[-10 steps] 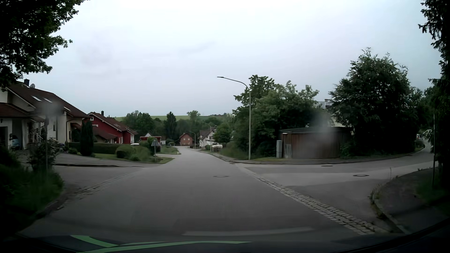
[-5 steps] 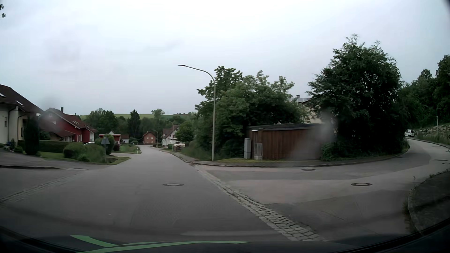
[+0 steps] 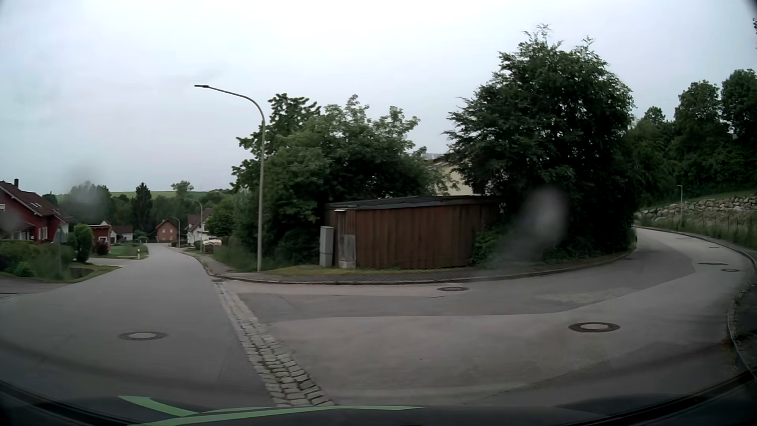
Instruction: Follow the waypoints while adhering to traffic rules and regulations
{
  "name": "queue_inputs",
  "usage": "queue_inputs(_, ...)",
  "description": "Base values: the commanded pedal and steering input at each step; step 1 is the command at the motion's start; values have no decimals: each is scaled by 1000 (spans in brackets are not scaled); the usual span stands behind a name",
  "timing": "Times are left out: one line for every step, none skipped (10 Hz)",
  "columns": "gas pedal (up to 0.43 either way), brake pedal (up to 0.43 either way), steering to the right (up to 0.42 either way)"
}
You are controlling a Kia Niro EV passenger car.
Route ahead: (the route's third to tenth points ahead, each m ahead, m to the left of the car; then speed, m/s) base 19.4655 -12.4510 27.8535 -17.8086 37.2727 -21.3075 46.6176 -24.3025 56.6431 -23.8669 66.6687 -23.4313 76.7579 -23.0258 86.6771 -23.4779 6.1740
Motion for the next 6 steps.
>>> queue_inputs(0,49,311)
queue_inputs(0,0,316)
queue_inputs(0,0,319)
queue_inputs(0,0,320)
queue_inputs(0,0,323)
queue_inputs(0,0,326)
